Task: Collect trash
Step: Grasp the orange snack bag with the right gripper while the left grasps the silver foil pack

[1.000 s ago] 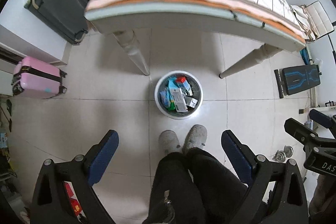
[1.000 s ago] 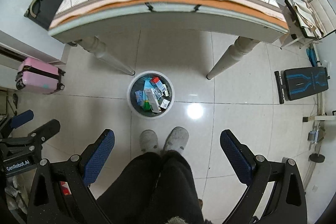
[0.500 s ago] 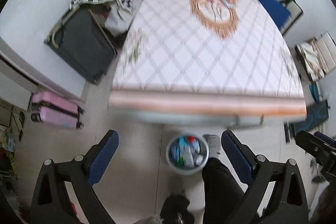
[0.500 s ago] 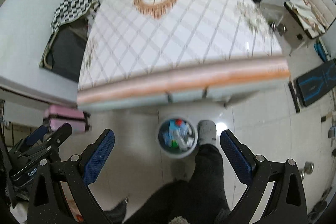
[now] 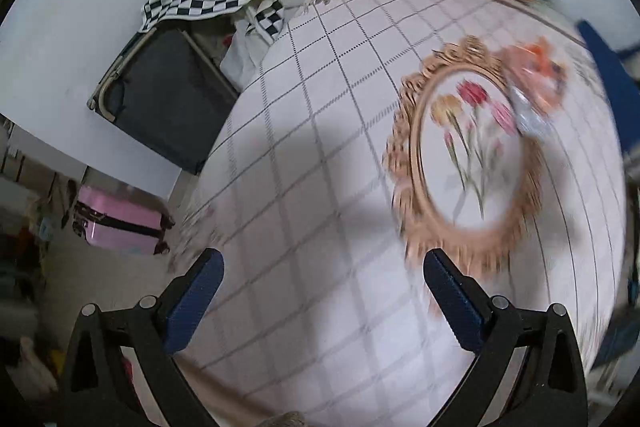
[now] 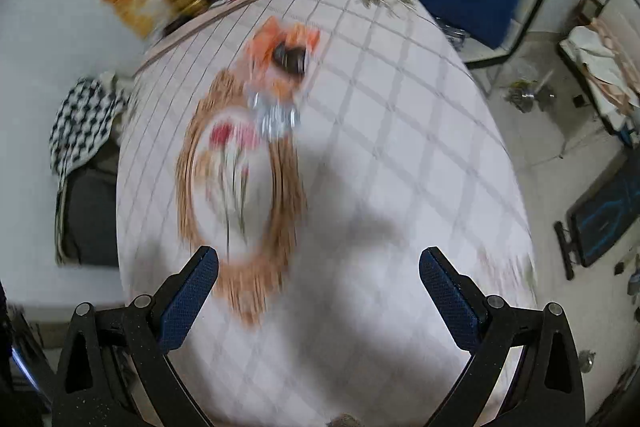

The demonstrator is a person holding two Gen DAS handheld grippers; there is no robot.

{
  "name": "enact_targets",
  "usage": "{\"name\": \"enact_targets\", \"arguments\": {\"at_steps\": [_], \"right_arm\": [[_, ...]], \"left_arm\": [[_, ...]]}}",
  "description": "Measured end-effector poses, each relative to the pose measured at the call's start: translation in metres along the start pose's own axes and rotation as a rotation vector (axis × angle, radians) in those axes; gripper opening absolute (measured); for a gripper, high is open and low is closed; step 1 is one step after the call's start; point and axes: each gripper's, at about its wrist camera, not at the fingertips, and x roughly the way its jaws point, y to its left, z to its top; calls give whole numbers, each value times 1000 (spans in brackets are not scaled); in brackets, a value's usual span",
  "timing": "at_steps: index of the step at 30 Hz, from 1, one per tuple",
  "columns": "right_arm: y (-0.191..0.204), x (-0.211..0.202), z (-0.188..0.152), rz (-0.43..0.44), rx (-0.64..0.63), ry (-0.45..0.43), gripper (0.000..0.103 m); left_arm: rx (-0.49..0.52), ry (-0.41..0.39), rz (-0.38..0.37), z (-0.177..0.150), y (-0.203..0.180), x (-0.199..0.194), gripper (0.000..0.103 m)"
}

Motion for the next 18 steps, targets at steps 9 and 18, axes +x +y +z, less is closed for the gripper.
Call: {"name": "enact_targets", "arguments": {"at_steps": [9,18], "right_arm": [[24,145,174,21,90,55,102],[63,218,218,-10,9,93,75]], "left_arm": [[-62,108,98,107,-42,91,102],[-32,126,141,148,-72,122,102]]}}
